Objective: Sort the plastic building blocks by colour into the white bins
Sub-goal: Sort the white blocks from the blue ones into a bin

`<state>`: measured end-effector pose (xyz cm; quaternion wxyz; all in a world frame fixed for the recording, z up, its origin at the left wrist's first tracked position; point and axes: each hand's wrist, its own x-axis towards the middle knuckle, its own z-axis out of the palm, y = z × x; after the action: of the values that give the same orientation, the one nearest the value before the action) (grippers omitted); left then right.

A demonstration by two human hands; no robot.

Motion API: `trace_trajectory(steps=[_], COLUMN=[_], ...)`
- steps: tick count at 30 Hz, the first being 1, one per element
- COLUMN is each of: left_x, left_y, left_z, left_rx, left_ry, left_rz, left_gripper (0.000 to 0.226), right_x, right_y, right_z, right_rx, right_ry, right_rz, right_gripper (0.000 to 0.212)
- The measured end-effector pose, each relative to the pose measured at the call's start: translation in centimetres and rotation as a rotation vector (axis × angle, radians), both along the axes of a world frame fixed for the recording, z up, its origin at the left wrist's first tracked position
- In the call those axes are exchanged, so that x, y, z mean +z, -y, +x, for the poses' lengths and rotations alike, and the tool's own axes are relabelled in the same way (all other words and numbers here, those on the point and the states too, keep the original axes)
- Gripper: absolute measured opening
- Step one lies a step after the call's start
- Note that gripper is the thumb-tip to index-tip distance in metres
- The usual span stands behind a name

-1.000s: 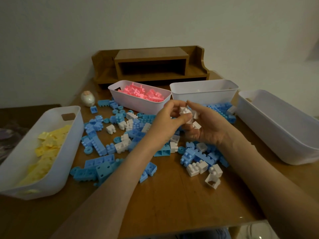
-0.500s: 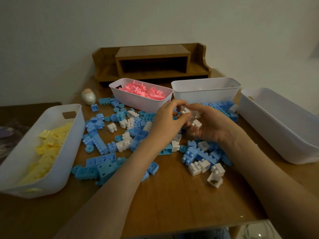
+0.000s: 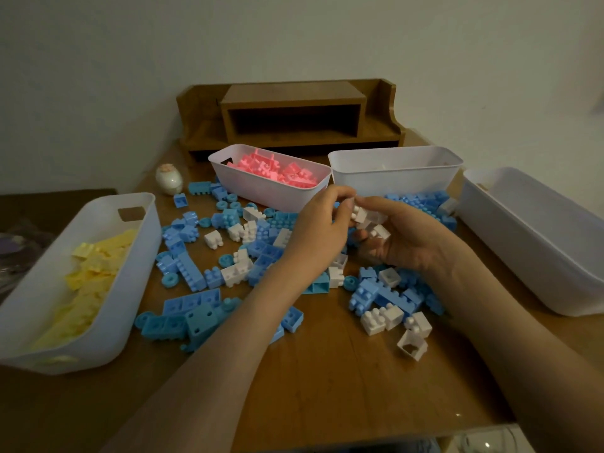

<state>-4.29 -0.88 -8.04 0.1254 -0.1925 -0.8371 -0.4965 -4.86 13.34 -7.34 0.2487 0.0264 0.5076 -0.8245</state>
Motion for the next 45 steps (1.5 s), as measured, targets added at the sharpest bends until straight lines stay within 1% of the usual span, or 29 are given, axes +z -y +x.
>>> trace_trajectory(steps=[3,8,12,17,21,26,28,32,33,35,36,39,41,42,43,45], left_x=[-0.2,-0.6,-0.6,-0.7,0.0,1.3,2.1,4.0,4.2,4.7,4.9,4.9,4.8,4.7,4.7,4.8], left_y=[0.1,0.3,0.5,0.7,0.7,0.4,0.1,-0.7,-0.9,-1.3,-1.6,-2.4,-2.5,-2.3,-2.1,-1.8], left_z=[-0.3,-0.9,-0.9,-0.6,-0.5,-0.5,-1.1,-3.8,-4.5,-6.1,-6.7,-7.7,-8.2,-8.5,-8.7,-8.8], left_rx=[0.024,0.061,0.097,0.137,0.133,0.153,0.167,0.121,0.107,0.109,0.128,0.201,0.215,0.217,0.220,0.212], left_ry=[-0.034,0.012,0.014,0.023,0.026,0.075,0.055,-0.032,-0.038,-0.051,-0.067,-0.129,-0.117,-0.094,-0.079,-0.083], left_rz=[-0.028,-0.030,-0.097,-0.180,-0.230,-0.319,-0.361,-0.446,-0.476,-0.558,-0.608,-0.795,-0.887,-0.908,-0.917,-0.943], left_gripper=[0.022,0.020,0.019,0.022,0.022,0.023,0.026,0.030,0.033,0.037,0.039,0.043,0.038,0.035,0.033,0.035], right_x=[0.2,0.3,0.0,0.0,0.2,1.1,1.8,2.7,2.8,3.0,3.1,3.0,2.8,2.7,2.7,2.4], right_y=[0.0,0.0,0.3,0.7,1.2,1.4,1.1,0.4,0.3,0.0,-0.2,-0.9,-1.3,-1.1,-1.0,-0.9], right_z=[0.2,0.3,0.4,0.6,1.3,1.3,0.7,-1.5,-2.1,-3.8,-4.8,-7.5,-9.4,-10.2,-11.2,-12.9], right_rx=[-0.001,-0.072,-0.056,-0.086,-0.114,-0.176,-0.238,-0.432,-0.474,-0.537,-0.557,-0.557,-0.527,-0.481,-0.409,-0.156], right_ry=[-0.031,-0.213,-0.289,-0.345,-0.433,-0.528,-0.527,-0.424,-0.416,-0.486,-0.556,-0.830,-0.973,-0.984,-0.953,-0.828], right_rz=[0.016,0.278,0.392,0.500,0.584,0.681,0.690,0.593,0.614,0.753,0.866,1.320,1.542,1.602,1.638,1.708], right_gripper=[0.028,0.024,0.014,0.017,0.020,0.017,0.017,0.019,0.019,0.020,0.021,0.025,0.030,0.032,0.033,0.035])
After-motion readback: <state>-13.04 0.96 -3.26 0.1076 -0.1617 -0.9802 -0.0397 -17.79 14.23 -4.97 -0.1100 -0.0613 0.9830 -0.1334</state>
